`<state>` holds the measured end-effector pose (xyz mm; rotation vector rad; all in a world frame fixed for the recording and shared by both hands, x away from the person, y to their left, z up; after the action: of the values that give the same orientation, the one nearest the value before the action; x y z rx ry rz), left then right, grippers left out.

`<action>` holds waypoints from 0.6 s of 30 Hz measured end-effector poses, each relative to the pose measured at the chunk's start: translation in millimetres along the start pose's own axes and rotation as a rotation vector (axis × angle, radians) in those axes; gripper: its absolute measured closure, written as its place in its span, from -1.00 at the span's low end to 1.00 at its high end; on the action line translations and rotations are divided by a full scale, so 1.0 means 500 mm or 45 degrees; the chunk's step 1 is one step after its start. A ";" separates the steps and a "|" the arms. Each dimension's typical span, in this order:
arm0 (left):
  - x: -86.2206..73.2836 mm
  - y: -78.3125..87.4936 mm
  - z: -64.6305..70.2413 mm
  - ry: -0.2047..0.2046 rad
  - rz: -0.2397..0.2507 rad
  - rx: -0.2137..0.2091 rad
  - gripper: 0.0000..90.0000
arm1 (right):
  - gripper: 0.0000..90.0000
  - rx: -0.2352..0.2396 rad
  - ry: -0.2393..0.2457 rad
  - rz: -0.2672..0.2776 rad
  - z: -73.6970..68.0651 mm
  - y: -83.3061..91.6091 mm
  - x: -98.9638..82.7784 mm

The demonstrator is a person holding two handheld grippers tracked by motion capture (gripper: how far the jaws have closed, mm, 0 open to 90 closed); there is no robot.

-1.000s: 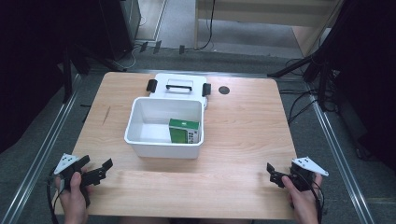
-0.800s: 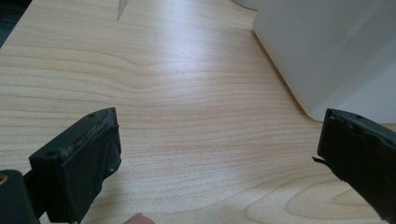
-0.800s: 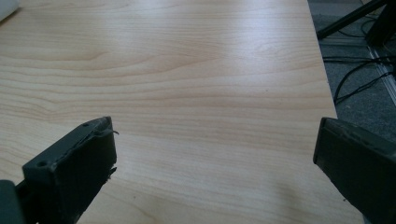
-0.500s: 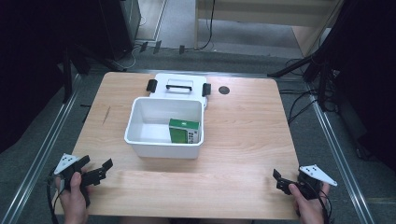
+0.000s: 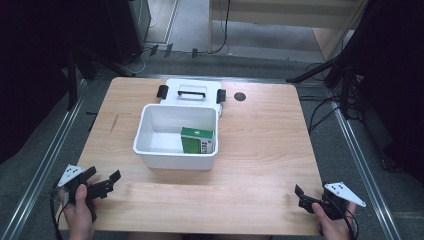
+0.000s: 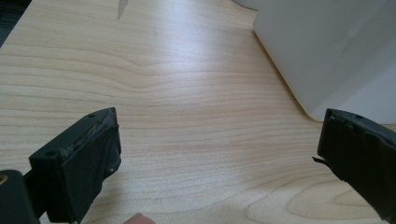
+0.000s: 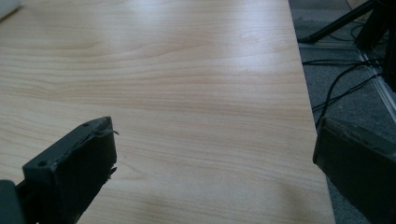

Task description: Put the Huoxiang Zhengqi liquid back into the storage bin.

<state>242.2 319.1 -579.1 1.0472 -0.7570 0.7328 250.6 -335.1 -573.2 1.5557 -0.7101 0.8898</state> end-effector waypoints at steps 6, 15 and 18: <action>0.000 0.000 -0.001 0.001 0.001 -0.002 -1.00 | -0.96 -0.003 -0.059 -0.027 0.006 0.001 -0.004; 0.001 -0.001 -0.001 0.004 0.000 -0.004 -1.00 | -0.88 -0.020 -0.027 -0.033 -0.002 0.000 -0.005; 0.001 -0.001 -0.001 0.008 0.003 -0.001 -1.00 | -0.88 -0.018 -0.032 -0.040 -0.001 -0.001 -0.005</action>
<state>242.9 319.6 -579.1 1.0431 -0.7529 0.7371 249.4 -334.5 -575.4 1.5640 -0.7067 0.8421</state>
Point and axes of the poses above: each handheld gripper's, and its own axes: y roughly backward along the jaws, x roughly out of its top, z roughly to its right, the point moved 5 cm from there along -y, roughly forward along the jaws, and after that the axes turned 3 degrees about -x, right-handed, at the moved point
